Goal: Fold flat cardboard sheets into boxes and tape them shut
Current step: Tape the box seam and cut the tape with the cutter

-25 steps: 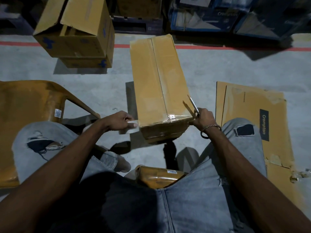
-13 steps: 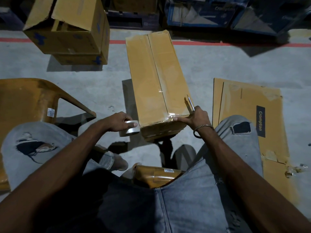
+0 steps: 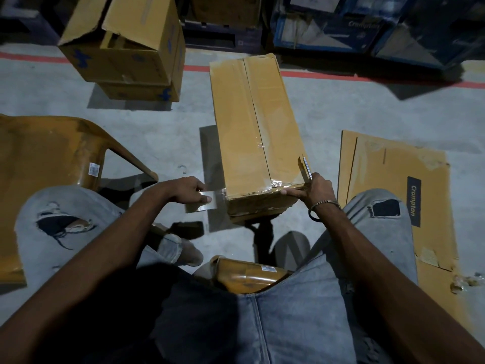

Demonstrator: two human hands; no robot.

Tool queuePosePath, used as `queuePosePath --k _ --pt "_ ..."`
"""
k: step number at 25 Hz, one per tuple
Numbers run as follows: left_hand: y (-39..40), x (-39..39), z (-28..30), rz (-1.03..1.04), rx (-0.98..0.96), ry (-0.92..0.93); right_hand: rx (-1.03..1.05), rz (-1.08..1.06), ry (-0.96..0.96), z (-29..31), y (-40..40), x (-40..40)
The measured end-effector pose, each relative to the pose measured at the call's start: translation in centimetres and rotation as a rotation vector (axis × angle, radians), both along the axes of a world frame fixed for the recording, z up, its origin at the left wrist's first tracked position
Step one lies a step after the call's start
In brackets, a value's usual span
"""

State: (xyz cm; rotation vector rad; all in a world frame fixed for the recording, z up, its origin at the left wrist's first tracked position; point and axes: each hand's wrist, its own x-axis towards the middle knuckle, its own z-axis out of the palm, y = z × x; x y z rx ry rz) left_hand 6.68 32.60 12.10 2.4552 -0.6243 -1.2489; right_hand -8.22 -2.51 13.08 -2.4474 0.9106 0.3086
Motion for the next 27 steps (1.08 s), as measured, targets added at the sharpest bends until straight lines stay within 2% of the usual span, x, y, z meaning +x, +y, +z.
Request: queuePosePath --k 5,8,12,15,17,21,23,25,27 --pt "-1.1 -0.5 -0.4 0.023 0.054 -0.086 -0.021 -0.007 0.061 -0.5 -0.2 -0.5" --pt "-1.2 -0.5 -0.3 -0.037 0.137 -0.131 -0.047 -0.054 0.092 -0.4 -0.2 -1.3" --pt "0.3 -0.2 -0.6 -0.056 0.159 -0.139 0.036 -0.155 -0.126 1.6 0.9 -0.6" --pt "-0.1 -0.5 -0.6 -0.001 0.046 -0.106 0.147 -0.122 -0.232 2.2 3.5 -0.1" --pt "-0.9 -0.7 -0.3 0.047 -0.043 -0.062 0.115 -0.065 -0.246 2.2 5.0 -0.2" --pt "-0.9 -0.6 0.2 0.057 -0.042 0.023 -0.09 0.092 -0.137 1.0 5.5 -0.3" --pt "-0.6 -0.8 0.3 0.067 -0.031 0.108 -0.124 0.116 -0.088 0.5 5.3 -0.1" --pt "-0.2 -1.0 0.2 0.068 -0.005 0.069 -0.139 0.138 -0.061 0.3 5.4 0.1" --pt "0.1 -1.2 0.0 0.049 0.049 -0.047 -0.15 0.15 -0.039 0.4 5.4 0.2"
